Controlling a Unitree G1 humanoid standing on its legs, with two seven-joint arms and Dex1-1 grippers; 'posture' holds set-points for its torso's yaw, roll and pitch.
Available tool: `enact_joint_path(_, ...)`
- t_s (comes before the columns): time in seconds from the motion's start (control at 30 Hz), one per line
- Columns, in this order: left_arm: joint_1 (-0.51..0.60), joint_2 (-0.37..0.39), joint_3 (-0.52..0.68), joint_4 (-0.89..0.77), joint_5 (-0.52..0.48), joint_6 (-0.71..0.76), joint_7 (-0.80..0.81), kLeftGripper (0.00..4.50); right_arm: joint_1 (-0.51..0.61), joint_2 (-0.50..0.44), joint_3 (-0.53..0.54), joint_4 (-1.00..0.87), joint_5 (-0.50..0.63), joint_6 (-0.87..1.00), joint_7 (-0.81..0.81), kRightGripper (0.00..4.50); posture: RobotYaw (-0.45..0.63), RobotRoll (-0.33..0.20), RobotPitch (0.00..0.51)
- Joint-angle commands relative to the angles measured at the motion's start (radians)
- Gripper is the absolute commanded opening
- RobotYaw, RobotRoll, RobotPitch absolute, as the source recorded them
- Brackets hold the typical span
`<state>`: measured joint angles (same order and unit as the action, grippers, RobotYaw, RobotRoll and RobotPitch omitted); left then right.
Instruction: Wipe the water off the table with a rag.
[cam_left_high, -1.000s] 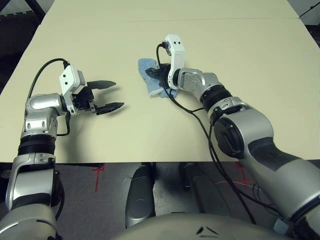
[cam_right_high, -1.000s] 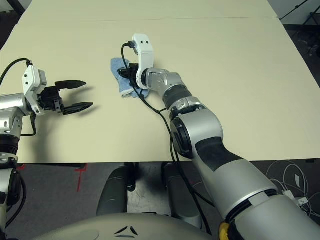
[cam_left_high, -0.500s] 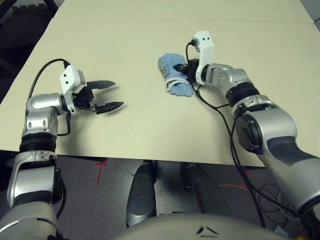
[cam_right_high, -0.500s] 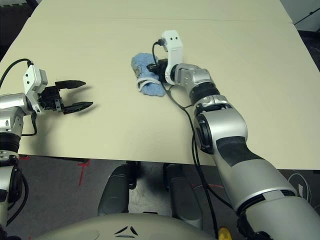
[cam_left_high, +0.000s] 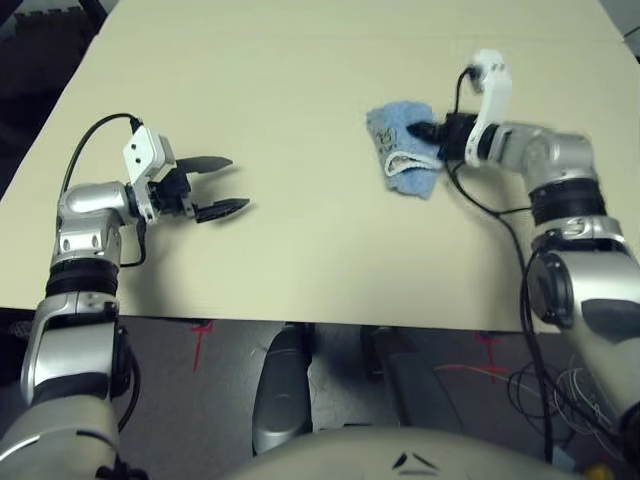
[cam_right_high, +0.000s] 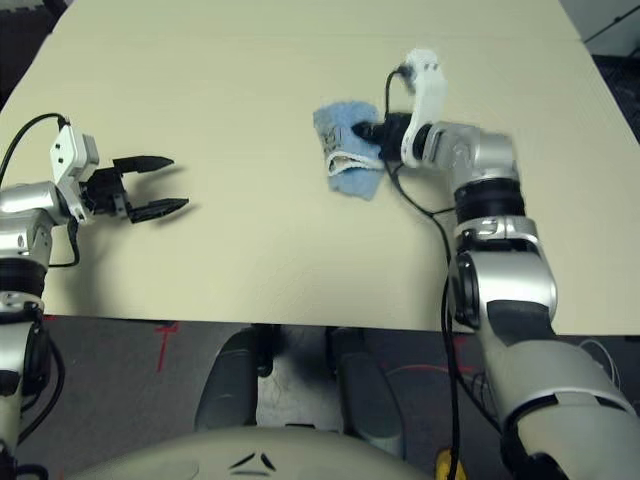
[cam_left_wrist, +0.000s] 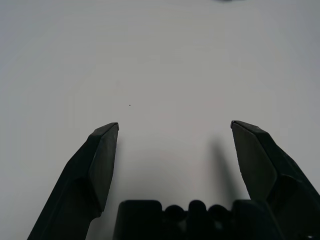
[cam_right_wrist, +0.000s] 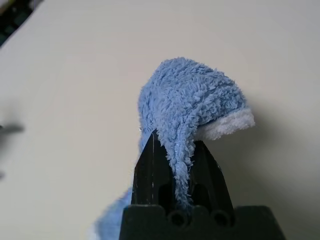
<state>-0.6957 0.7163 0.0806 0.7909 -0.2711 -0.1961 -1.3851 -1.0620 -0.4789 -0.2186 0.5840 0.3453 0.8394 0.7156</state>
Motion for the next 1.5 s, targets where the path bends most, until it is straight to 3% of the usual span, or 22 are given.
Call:
enact_joint_path(0.03,-0.017,-0.008,-0.010,0.041,0.022,-0.025,-0.013,4.50,-0.017,-0.057,-0.031,-0.052,0.026,0.035,-0.013,0.04,0.06,0.000,0.239)
enact_joint_path(0.37,-0.049,-0.025,-0.010,0.089,0.033,-0.055,-0.018,4.50,0.119,-0.213,-0.031,-0.036,0.001,0.036,-0.004,0.04,0.05,0.000,0.230)
enact_joint_path(0.6,-0.044,-0.013,-0.005,0.092,0.032,-0.058,-0.026,4.50,0.156,-0.248,-0.037,0.073,-0.036,-0.053,-0.043,0.04,0.06,0.000,0.239)
enact_joint_path(0.77,-0.037,-0.010,0.001,0.083,0.028,-0.049,-0.018,4.50,0.184,-0.256,0.019,0.175,-0.119,-0.171,-0.073,0.04,0.06,0.000,0.239)
enact_joint_path(0.93,-0.022,-0.005,0.007,0.066,0.021,-0.037,-0.016,4.50,0.201,-0.261,0.088,0.229,-0.206,-0.270,-0.090,1.75,0.07,0.000,0.248)
enact_joint_path(1.17,-0.016,-0.001,0.020,0.060,0.013,-0.027,0.001,4.50,0.158,-0.292,0.056,0.267,-0.218,-0.365,-0.138,4.43,0.07,0.000,0.253)
enact_joint_path(1.33,-0.037,-0.026,0.068,0.079,-0.009,-0.022,0.076,4.50,0.153,-0.315,0.039,0.276,-0.217,-0.459,-0.169,4.49,0.07,0.000,0.253)
enact_joint_path(1.5,-0.082,-0.069,0.174,0.128,-0.043,-0.021,0.308,4.50,0.161,-0.296,-0.064,0.309,-0.148,-0.589,-0.207,4.49,0.07,0.000,0.255)
